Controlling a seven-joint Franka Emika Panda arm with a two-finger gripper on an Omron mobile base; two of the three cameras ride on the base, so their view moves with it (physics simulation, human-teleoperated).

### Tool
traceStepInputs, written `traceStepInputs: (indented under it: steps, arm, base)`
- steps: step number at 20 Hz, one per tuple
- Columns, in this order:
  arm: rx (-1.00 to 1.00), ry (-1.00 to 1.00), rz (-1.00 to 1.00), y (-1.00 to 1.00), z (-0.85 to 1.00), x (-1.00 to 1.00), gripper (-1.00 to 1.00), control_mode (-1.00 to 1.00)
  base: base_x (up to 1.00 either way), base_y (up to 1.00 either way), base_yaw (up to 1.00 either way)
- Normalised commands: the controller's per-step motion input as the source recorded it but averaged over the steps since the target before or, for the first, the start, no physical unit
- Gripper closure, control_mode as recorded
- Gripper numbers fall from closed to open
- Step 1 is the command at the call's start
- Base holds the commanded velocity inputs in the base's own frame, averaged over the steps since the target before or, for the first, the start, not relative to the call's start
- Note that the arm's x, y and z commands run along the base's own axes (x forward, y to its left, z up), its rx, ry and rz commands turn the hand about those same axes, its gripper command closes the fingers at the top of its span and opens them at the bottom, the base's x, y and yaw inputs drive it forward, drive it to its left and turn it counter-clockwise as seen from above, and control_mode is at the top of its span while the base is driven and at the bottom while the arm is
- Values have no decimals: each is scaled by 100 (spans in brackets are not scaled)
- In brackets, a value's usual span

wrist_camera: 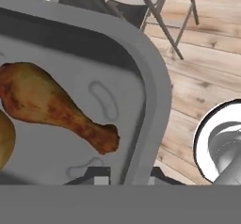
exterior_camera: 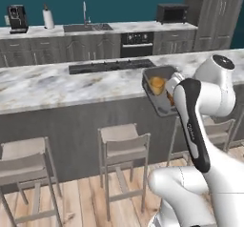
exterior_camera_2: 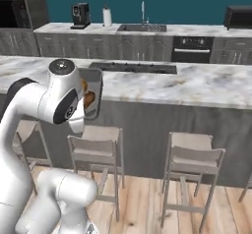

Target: Place the tupperware on the second highest shelf of the fridge. Make space for the tupperware among the existing items by rearranging them on the shelves if needed. Close the fridge door when finished.

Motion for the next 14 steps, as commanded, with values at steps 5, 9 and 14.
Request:
traceStepInputs:
  steps: [5, 9, 14]
  arm:
    - [0, 0, 0, 0, 0, 0, 100, 100]
    - [0, 0, 0, 0, 0, 0, 100, 100]
    - [0, 0, 0, 0, 0, 0, 100, 100]
  base:
    - [-45, -28, -67]
    - [0, -12, -82]
    - [1, -25, -77]
